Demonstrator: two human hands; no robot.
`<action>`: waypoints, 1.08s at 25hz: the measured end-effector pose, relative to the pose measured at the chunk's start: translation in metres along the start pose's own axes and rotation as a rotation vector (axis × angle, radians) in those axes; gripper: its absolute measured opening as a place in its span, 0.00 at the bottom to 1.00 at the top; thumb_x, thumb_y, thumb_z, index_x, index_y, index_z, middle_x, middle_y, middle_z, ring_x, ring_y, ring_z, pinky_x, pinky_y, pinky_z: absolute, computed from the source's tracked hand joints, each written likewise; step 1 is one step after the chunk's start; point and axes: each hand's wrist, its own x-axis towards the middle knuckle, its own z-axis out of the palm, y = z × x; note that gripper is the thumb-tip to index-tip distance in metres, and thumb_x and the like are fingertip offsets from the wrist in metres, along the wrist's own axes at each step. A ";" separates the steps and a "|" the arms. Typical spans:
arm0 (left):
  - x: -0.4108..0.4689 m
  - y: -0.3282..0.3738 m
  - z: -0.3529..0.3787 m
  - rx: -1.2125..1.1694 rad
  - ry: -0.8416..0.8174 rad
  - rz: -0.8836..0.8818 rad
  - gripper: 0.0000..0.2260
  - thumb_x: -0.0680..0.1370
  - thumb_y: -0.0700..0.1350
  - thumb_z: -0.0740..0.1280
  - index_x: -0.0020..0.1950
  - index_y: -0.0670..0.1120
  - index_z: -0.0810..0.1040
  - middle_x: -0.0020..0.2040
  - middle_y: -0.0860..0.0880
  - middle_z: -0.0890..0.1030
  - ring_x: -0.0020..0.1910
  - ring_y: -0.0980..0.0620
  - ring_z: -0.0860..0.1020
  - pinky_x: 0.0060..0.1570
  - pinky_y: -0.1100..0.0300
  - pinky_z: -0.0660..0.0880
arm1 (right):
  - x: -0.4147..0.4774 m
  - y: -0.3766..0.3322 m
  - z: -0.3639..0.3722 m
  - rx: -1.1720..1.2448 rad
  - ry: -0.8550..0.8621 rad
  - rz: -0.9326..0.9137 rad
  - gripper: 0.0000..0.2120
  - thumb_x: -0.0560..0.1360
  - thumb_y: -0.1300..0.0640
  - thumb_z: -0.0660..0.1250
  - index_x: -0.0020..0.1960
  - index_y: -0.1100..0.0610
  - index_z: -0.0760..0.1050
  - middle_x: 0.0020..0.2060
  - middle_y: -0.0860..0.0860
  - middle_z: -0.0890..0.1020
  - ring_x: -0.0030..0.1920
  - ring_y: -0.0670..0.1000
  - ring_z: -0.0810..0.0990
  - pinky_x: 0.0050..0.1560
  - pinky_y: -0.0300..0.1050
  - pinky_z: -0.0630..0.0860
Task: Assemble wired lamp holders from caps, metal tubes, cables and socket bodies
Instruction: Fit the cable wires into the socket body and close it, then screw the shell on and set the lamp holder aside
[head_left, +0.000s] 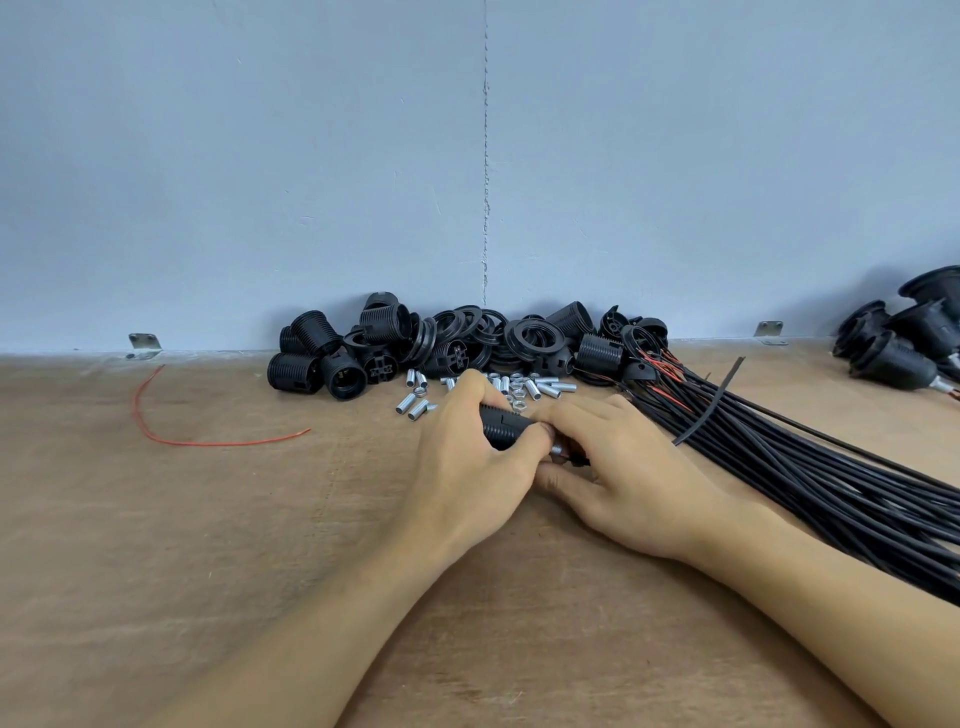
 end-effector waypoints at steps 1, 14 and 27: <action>0.000 -0.001 0.000 0.017 0.002 -0.010 0.12 0.71 0.48 0.75 0.43 0.50 0.72 0.36 0.49 0.82 0.37 0.50 0.81 0.36 0.58 0.75 | 0.001 0.001 -0.001 0.021 -0.006 0.011 0.17 0.76 0.41 0.62 0.53 0.54 0.77 0.42 0.44 0.78 0.46 0.48 0.75 0.53 0.52 0.72; 0.010 -0.015 -0.001 0.052 -0.048 0.017 0.16 0.73 0.42 0.76 0.56 0.57 0.77 0.49 0.60 0.81 0.46 0.65 0.78 0.49 0.69 0.73 | 0.009 0.021 0.008 -0.014 0.070 0.323 0.20 0.75 0.61 0.67 0.65 0.47 0.78 0.59 0.44 0.78 0.63 0.49 0.73 0.69 0.54 0.65; 0.011 -0.013 0.002 0.208 -0.112 0.029 0.12 0.69 0.58 0.78 0.43 0.61 0.75 0.42 0.64 0.79 0.48 0.71 0.74 0.39 0.75 0.68 | 0.075 0.046 -0.006 -0.015 0.199 0.433 0.14 0.76 0.53 0.68 0.61 0.50 0.80 0.46 0.47 0.81 0.47 0.49 0.78 0.51 0.47 0.76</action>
